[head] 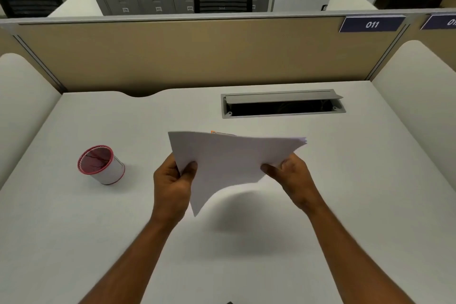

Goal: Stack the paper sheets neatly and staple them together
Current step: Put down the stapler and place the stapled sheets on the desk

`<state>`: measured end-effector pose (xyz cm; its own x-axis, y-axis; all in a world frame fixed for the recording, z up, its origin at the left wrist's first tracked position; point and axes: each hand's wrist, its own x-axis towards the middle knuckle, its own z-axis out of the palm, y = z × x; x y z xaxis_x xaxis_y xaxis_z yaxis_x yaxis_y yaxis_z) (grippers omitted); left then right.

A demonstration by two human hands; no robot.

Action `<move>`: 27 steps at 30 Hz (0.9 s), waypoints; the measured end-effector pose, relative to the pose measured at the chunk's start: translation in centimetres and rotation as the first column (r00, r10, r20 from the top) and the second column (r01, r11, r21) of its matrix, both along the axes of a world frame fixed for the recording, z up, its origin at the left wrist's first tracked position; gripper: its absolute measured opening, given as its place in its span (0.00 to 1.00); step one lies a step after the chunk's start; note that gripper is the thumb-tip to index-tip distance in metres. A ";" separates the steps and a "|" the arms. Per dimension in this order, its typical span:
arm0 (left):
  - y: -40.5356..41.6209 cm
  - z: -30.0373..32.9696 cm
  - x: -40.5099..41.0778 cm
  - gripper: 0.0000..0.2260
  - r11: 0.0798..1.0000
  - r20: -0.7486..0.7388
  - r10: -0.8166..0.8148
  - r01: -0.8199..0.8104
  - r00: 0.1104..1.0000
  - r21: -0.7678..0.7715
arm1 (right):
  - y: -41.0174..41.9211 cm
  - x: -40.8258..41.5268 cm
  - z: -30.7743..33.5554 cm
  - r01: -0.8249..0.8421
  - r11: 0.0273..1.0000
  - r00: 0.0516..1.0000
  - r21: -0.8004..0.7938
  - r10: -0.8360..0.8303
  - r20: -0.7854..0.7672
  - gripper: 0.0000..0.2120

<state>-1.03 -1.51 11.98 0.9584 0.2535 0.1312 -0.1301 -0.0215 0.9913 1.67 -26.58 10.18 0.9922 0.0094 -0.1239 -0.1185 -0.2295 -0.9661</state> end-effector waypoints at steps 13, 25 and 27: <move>0.1 -6.9 -1.6 0.13 0.977 -0.197 0.047 -0.004 0.979 0.212 | 0.7 -0.7 -5.6 0.078 0.991 0.996 0.104 -0.072 -0.060 0.13; -6.6 -6.5 1.3 0.07 0.996 -0.361 0.044 -0.012 0.932 0.091 | -4.7 -0.8 -5.6 0.216 0.976 0.974 -0.037 -0.218 -0.063 0.08; -8.9 -6.6 2.1 0.07 0.993 -0.403 -0.005 0.052 0.915 0.106 | -7.1 -0.9 -6.0 0.274 0.957 0.956 -0.096 -0.282 -0.077 0.08</move>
